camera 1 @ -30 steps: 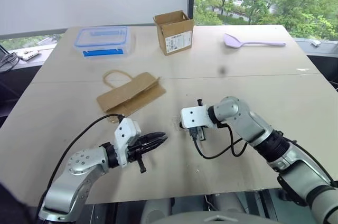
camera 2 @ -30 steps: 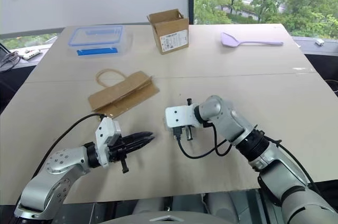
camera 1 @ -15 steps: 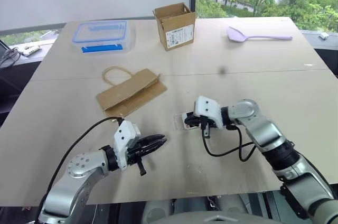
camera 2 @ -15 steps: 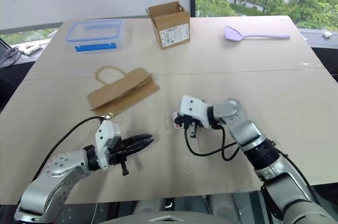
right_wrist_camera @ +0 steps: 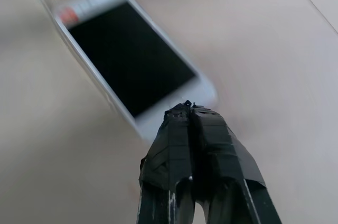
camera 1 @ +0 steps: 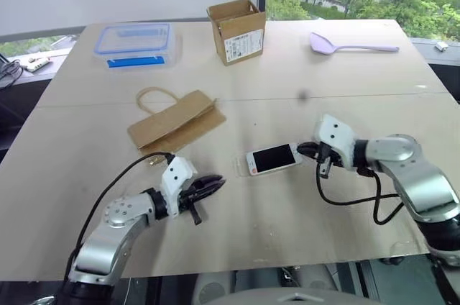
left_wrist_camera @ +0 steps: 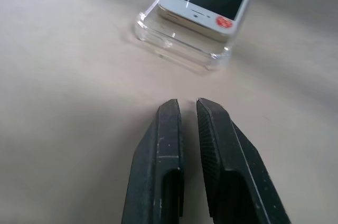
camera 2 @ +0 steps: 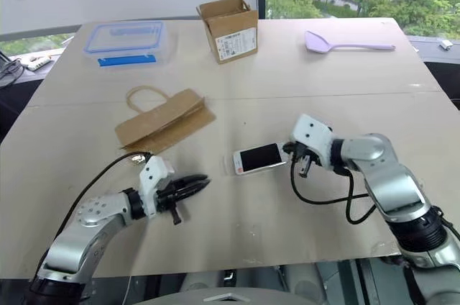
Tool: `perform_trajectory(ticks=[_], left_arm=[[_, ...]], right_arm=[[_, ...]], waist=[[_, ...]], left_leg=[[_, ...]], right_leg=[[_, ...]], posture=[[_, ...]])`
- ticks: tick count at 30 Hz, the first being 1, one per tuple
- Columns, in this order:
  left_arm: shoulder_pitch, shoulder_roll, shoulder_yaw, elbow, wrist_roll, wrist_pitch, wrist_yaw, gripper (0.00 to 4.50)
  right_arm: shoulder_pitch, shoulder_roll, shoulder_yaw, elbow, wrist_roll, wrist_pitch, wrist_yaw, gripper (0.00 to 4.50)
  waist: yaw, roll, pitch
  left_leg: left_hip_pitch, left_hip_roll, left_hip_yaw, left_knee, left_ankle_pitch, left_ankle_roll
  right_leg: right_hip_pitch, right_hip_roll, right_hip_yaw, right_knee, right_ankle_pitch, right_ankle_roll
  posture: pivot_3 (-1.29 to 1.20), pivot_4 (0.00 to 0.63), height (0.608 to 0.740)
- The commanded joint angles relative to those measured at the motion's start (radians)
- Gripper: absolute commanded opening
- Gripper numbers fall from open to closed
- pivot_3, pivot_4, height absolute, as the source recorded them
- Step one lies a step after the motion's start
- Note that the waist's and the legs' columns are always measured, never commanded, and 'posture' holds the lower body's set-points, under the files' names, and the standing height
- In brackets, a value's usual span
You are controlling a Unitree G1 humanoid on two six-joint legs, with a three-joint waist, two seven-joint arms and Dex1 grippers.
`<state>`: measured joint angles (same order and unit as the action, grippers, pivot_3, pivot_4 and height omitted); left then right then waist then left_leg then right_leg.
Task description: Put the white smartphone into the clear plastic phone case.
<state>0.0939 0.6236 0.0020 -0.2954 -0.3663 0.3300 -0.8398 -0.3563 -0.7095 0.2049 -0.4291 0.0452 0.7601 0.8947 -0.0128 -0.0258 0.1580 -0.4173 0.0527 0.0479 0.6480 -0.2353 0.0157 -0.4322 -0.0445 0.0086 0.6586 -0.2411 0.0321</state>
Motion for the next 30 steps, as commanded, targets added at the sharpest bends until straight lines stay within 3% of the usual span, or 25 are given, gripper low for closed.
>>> perform_trajectory(ticks=[1, 21, 30], left_arm=[[-0.030, -0.010, -0.020, 0.009, 0.030, 0.014, 0.030, 0.52], [-0.165, -0.018, -0.076, -0.096, 0.051, 0.213, 0.096, 0.52], [-0.109, -0.011, 0.013, -0.111, 0.005, 0.256, 0.112, 0.52]], right_arm=[[0.018, -0.028, 0.005, -0.026, -0.035, -0.009, -0.046, 0.00], [-0.068, 0.071, 0.234, -0.006, -0.069, -0.119, -0.021, 0.00], [-0.032, 0.052, 0.132, -0.022, -0.044, -0.080, -0.036, 0.00]], waist=[[0.001, 0.000, 0.000], [0.002, -0.001, 0.000], [0.000, -0.001, 0.000]], left_leg=[[0.000, 0.000, 0.000, 0.000, 0.000, 0.000], [0.001, 0.000, 0.000, 0.003, 0.000, 0.000], [0.002, 0.003, -0.001, 0.003, 0.000, 0.000]], right_leg=[[0.000, 0.000, 0.000, 0.000, 0.000, 0.000], [0.003, 0.002, 0.000, 0.002, 0.001, 0.001], [0.003, 0.006, 0.000, 0.003, 0.001, 0.001]], posture=[[0.00, 0.150, 0.740], [0.00, 0.150, 0.740], [0.00, 0.150, 0.740]])
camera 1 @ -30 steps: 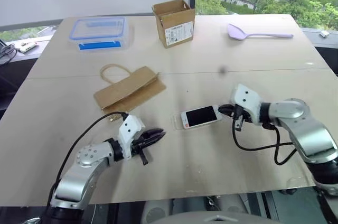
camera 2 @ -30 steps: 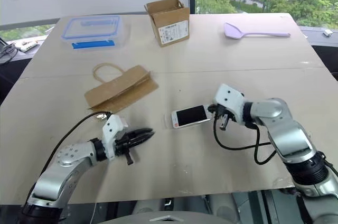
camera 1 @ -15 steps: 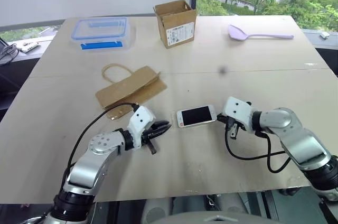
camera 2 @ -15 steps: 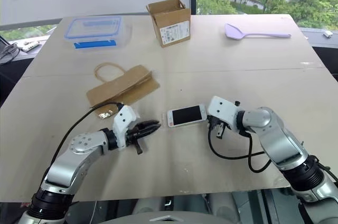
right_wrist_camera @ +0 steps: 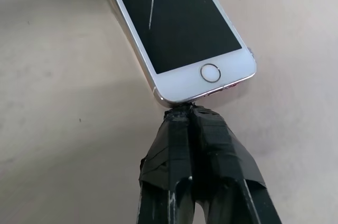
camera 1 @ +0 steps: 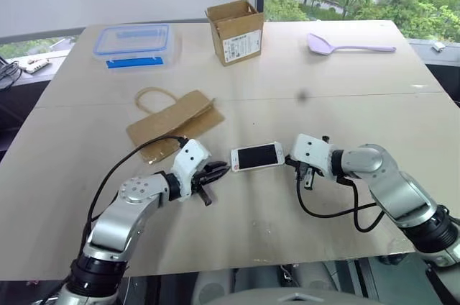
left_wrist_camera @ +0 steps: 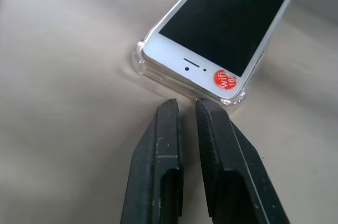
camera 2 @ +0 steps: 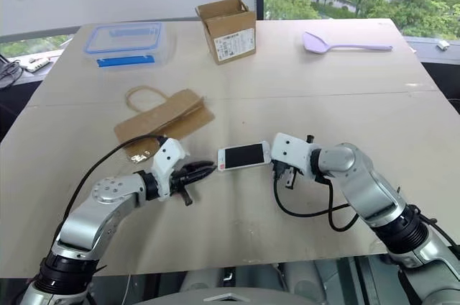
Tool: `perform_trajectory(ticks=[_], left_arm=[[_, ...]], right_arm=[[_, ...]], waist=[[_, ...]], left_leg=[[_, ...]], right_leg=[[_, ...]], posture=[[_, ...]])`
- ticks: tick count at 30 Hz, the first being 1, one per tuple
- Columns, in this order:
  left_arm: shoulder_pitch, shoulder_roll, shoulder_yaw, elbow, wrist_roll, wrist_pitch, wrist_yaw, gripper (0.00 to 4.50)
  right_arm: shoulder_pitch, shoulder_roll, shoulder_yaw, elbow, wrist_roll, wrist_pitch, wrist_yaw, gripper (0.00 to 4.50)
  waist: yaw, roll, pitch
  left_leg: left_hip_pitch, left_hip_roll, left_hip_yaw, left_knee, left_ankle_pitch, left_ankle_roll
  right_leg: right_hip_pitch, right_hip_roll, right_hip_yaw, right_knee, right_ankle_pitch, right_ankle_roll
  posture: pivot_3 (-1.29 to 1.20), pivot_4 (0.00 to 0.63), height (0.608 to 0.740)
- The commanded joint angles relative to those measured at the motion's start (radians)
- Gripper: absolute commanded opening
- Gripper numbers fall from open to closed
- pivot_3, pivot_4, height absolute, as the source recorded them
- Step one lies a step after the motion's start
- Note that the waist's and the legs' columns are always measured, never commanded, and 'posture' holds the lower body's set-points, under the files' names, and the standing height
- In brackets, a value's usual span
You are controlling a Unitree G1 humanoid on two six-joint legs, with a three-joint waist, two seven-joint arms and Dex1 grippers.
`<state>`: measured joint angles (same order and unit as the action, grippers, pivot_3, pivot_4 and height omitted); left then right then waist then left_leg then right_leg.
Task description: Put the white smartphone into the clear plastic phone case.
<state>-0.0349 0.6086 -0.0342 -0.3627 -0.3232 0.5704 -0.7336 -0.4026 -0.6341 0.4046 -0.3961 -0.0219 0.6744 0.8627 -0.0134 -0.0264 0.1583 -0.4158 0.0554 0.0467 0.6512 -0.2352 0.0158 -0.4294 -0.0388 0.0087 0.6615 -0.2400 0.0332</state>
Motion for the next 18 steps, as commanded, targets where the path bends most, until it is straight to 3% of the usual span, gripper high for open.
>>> perform_trajectory(ticks=[1, 9, 18], left_arm=[[0.026, 0.003, 0.067, -0.045, -0.050, 0.027, 0.011, 0.52], [0.006, -0.006, 0.123, -0.040, -0.094, 0.083, 0.045, 0.52], [-0.077, -0.083, 0.050, 0.069, -0.020, 0.048, 0.121, 0.52]], right_arm=[[0.023, -0.034, -0.079, -0.059, 0.021, 0.008, -0.009, 0.00], [0.031, -0.022, -0.100, -0.055, 0.022, 0.021, -0.058, 0.00], [-0.005, 0.059, -0.031, 0.019, -0.006, -0.021, -0.093, 0.00]], waist=[[0.001, 0.000, 0.000], [0.000, 0.000, 0.000], [0.001, -0.001, 0.000]], left_leg=[[0.000, 0.000, 0.000, 0.000, 0.000, 0.000], [0.000, 0.000, 0.001, 0.000, 0.000, 0.000], [0.000, 0.000, 0.001, 0.001, 0.000, 0.000]], right_leg=[[0.000, 0.000, 0.000, 0.000, 0.000, 0.000], [0.000, 0.000, 0.001, 0.000, 0.000, 0.000], [0.000, 0.001, 0.003, 0.000, 0.002, 0.003]], posture=[[0.00, 0.150, 0.740], [0.00, 0.150, 0.740], [0.00, 0.150, 0.740]])
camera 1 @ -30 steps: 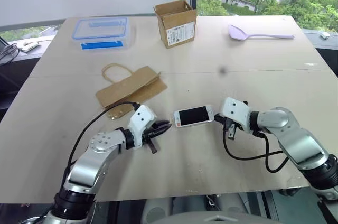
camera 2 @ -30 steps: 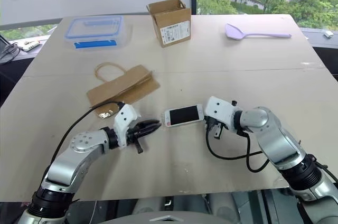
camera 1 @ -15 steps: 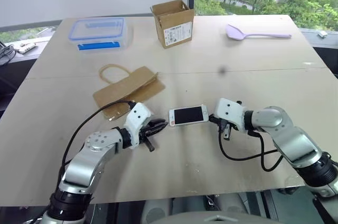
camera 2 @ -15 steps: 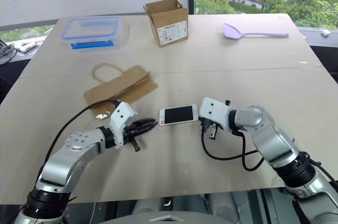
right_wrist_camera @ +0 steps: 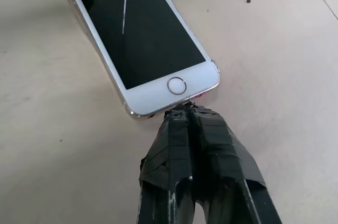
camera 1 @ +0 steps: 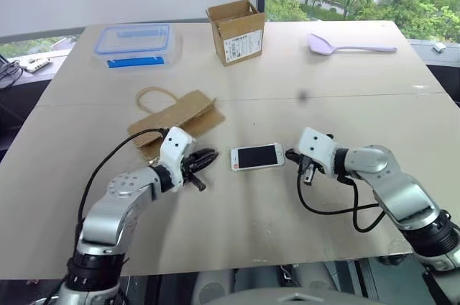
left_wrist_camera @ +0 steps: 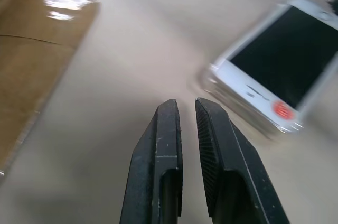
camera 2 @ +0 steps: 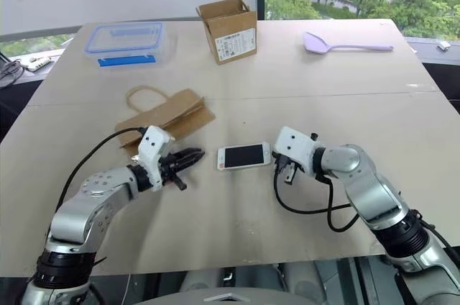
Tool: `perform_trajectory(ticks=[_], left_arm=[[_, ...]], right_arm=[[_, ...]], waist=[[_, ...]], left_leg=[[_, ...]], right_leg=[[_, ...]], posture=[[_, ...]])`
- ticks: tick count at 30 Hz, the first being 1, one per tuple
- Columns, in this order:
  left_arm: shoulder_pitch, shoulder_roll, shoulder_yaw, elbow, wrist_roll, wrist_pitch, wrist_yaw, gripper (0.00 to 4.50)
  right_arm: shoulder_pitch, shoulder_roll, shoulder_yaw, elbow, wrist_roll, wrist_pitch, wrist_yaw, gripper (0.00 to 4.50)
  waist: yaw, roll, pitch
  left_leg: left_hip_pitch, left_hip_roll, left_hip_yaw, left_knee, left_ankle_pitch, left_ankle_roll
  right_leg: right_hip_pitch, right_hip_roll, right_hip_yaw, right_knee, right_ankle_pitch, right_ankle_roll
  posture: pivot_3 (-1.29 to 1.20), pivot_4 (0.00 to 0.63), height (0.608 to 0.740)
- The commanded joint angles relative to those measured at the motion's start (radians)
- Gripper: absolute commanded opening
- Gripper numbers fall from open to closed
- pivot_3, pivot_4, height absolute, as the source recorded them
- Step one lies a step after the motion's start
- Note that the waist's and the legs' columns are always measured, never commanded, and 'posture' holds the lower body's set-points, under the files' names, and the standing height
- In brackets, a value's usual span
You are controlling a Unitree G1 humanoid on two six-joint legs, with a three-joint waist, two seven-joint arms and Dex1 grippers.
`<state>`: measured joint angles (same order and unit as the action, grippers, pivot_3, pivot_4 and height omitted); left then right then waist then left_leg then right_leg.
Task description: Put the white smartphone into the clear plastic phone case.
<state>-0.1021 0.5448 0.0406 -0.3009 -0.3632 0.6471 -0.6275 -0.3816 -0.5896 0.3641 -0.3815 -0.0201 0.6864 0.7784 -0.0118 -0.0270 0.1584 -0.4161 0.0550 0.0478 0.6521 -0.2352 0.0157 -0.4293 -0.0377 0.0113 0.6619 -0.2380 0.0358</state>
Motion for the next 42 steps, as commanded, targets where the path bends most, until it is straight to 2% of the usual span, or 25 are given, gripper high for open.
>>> perform_trajectory(ticks=[1, 8, 19, 30, 35, 39, 42], left_arm=[[-0.006, -0.025, -0.036, 0.012, 0.027, -0.037, 0.015, 0.52], [-0.001, -0.049, -0.059, 0.055, 0.052, -0.092, 0.004, 0.52], [-0.003, -0.080, -0.094, 0.106, 0.075, -0.169, -0.022, 0.52], [-0.041, -0.112, -0.117, 0.144, 0.098, -0.195, -0.039, 0.52], [-0.031, -0.089, -0.085, 0.166, 0.105, -0.215, -0.060, 0.52], [-0.033, -0.046, 0.008, 0.144, 0.005, -0.239, -0.156, 0.52], [-0.033, -0.015, 0.024, 0.116, -0.054, -0.229, -0.230, 0.52]], right_arm=[[-0.033, 0.022, 0.016, 0.015, -0.011, -0.043, -0.008, 0.00], [-0.060, 0.052, 0.061, 0.076, -0.031, -0.137, 0.013, 0.00], [-0.041, 0.059, 0.055, 0.081, -0.032, -0.219, 0.040, 0.00], [-0.008, 0.038, 0.033, 0.020, -0.010, -0.188, 0.085, 0.00], [0.024, 0.022, 0.010, -0.008, -0.007, -0.161, 0.078, 0.00], [0.072, 0.007, -0.053, -0.047, 0.012, -0.111, 0.050, 0.00], [0.098, 0.006, -0.097, -0.074, 0.039, -0.073, 0.035, 0.00]], waist=[[0.000, 0.000, 0.000], [0.002, 0.000, 0.000], [0.003, 0.000, -0.001], [0.016, 0.001, -0.001], [0.022, 0.001, -0.001], [0.022, 0.000, 0.000], [0.022, 0.000, 0.000]], left_leg=[[0.000, 0.000, 0.000, 0.000, 0.000, 0.000], [0.001, 0.000, -0.001, 0.000, 0.000, 0.000], [0.002, 0.000, -0.001, 0.002, 0.000, 0.000], [0.008, -0.001, -0.003, 0.003, 0.000, 0.000], [0.012, 0.000, -0.002, 0.003, 0.000, 0.000], [0.012, 0.000, -0.002, 0.002, 0.000, 0.000], [0.011, 0.000, -0.002, 0.002, 0.000, 0.000]], right_leg=[[0.000, 0.000, 0.000, 0.000, 0.000, 0.000], [0.001, 0.000, 0.000, 0.001, 0.000, 0.000], [0.002, 0.001, 0.000, 0.002, 0.001, -0.001], [0.010, 0.001, 0.000, 0.001, -0.001, -0.004], [0.014, 0.001, 0.000, 0.001, -0.001, -0.004], [0.014, 0.001, 0.001, 0.001, -0.001, -0.004], [0.013, 0.001, 0.001, 0.000, -0.001, -0.004]], posture=[[0.00, 0.150, 0.740], [0.00, 0.150, 0.740], [0.00, 0.150, 0.740], [0.00, 0.150, 0.740], [0.00, 0.150, 0.740], [0.00, 0.150, 0.740], [0.00, 0.150, 0.740]])
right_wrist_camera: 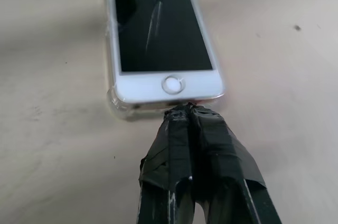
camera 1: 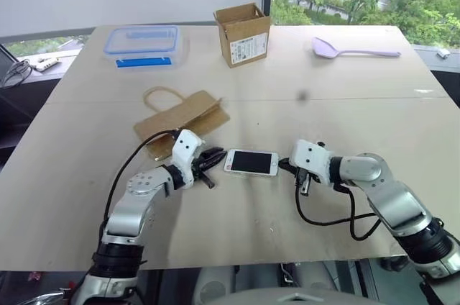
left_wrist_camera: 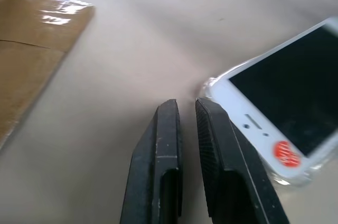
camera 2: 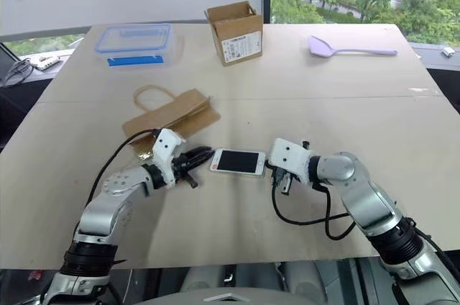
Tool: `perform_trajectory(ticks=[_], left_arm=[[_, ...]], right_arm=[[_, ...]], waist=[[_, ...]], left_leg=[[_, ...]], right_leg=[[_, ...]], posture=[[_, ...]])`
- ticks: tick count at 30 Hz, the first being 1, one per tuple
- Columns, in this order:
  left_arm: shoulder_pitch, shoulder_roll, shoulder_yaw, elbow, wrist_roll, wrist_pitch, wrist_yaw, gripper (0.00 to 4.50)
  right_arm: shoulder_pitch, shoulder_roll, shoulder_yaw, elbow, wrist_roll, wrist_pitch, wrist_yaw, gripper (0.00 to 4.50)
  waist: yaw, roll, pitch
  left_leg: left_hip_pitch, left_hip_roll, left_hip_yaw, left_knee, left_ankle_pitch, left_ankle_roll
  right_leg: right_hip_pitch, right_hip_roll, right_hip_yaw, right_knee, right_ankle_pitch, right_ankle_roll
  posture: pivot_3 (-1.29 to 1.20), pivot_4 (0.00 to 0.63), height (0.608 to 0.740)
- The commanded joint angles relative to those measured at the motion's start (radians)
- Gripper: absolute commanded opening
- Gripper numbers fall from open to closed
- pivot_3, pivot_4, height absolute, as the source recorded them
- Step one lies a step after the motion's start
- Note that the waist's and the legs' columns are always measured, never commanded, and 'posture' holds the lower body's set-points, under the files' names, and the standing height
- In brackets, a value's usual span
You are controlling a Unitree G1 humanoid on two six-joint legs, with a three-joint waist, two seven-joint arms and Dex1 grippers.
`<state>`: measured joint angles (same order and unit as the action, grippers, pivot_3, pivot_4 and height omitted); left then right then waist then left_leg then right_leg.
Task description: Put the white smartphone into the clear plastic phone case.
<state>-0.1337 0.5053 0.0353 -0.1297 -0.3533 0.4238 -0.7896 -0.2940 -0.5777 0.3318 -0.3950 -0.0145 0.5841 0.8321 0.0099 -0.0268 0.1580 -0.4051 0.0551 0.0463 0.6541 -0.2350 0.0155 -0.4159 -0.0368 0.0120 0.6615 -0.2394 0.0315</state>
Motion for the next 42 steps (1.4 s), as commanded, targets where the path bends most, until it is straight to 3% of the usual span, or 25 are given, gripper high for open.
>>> perform_trajectory(ticks=[1, 3, 4, 11, 22, 42], left_arm=[[-0.001, 0.036, 0.027, -0.068, -0.091, 0.009, -0.099, 0.52], [-0.004, 0.051, 0.007, -0.089, -0.121, 0.028, -0.147, 0.52], [-0.007, 0.054, -0.005, -0.089, -0.122, 0.029, -0.157, 0.01], [-0.065, 0.028, -0.098, -0.034, -0.077, 0.020, -0.165, 0.01], [-0.136, 0.019, -0.200, 0.062, 0.035, -0.018, -0.168, 0.01], [-0.062, 0.022, -0.185, -0.053, 0.044, 0.018, -0.074, 0.01]], right_arm=[[0.023, -0.003, -0.090, -0.073, 0.053, 0.049, -0.023, 0.00], [0.049, -0.004, -0.143, -0.104, 0.094, 0.088, -0.029, 0.00], [0.056, -0.006, -0.158, -0.116, 0.107, 0.102, -0.032, 0.00], [0.057, 0.014, -0.178, -0.156, 0.170, 0.146, -0.063, 0.00], [-0.059, 0.085, -0.032, -0.007, 0.167, 0.125, -0.077, 0.00], [-0.183, 0.044, 0.222, 0.217, 0.104, 0.165, 0.066, 0.00]], waist=[[0.000, 0.000, 0.000], [0.001, 0.000, 0.000], [0.002, 0.000, 0.000], [0.001, 0.000, 0.000], [-0.016, 0.000, 0.000], [-0.024, -0.001, -0.003]], left_leg=[[0.000, 0.000, 0.000, 0.000, 0.000, 0.000], [0.000, 0.000, 0.000, -0.001, 0.000, 0.000], [-0.001, 0.000, 0.000, -0.001, 0.000, 0.000], [-0.001, 0.000, 0.000, -0.001, 0.000, 0.000], [-0.001, 0.000, -0.001, -0.001, 0.000, 0.000], [0.005, 0.001, 0.001, -0.002, 0.000, 0.000]], right_leg=[[0.000, 0.000, 0.000, 0.000, 0.000, 0.000], [0.000, 0.000, 0.000, -0.001, 0.000, 0.000], [0.000, 0.000, 0.000, -0.001, 0.000, 0.000], [0.000, 0.000, 0.000, -0.001, -0.001, 0.001], [0.000, 0.001, 0.000, -0.001, 0.000, 0.000], [0.003, 0.001, 0.002, 0.000, -0.001, 0.001]], posture=[[0.00, 0.150, 0.740], [0.00, 0.150, 0.740], [0.00, 0.150, 0.740], [0.00, 0.150, 0.740], [0.00, 0.150, 0.740], [0.00, 0.150, 0.740]])
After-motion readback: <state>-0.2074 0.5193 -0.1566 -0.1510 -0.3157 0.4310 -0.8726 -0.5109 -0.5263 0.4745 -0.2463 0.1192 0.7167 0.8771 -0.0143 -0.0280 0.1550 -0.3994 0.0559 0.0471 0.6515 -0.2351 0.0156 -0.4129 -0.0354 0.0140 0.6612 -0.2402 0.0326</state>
